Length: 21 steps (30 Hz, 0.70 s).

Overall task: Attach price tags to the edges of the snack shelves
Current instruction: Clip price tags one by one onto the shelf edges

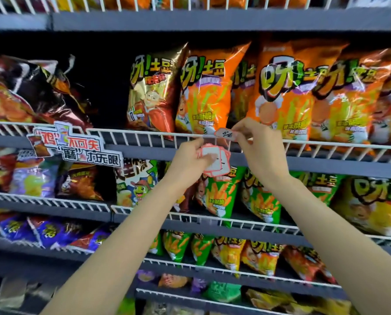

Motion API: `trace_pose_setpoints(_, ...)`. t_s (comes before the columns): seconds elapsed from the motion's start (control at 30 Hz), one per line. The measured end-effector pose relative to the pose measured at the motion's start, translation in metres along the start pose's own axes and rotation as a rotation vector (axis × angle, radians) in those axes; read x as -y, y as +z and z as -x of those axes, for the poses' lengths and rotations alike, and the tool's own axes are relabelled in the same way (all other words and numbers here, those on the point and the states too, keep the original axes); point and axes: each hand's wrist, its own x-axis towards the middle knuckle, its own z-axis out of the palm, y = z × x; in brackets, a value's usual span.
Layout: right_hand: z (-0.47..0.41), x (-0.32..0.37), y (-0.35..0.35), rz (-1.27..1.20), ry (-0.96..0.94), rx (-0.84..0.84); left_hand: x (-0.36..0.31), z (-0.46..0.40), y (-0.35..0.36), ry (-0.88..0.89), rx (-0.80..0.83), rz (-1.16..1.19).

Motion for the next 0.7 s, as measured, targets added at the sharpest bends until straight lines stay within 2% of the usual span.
trace_pose_setpoints(0.3,-0.004,-0.001,0.005,0.032,-0.054,-0.02,0.01,0.005,0.002,-0.011,0.035,0.055)
trace_pose_setpoints(0.37,-0.007,0.0,0.005,0.074,-0.081,-0.038,0.015,0.007,-0.002,-0.041,0.015,0.059)
trace_pose_setpoints(0.47,-0.008,0.004,0.007,0.165,-0.112,-0.03,0.022,0.009,-0.007,-0.083,0.086,0.023)
trace_pose_setpoints(0.7,-0.012,0.008,0.016,0.337,-0.254,-0.043,0.025,0.006,-0.017,-0.064,0.163,-0.032)
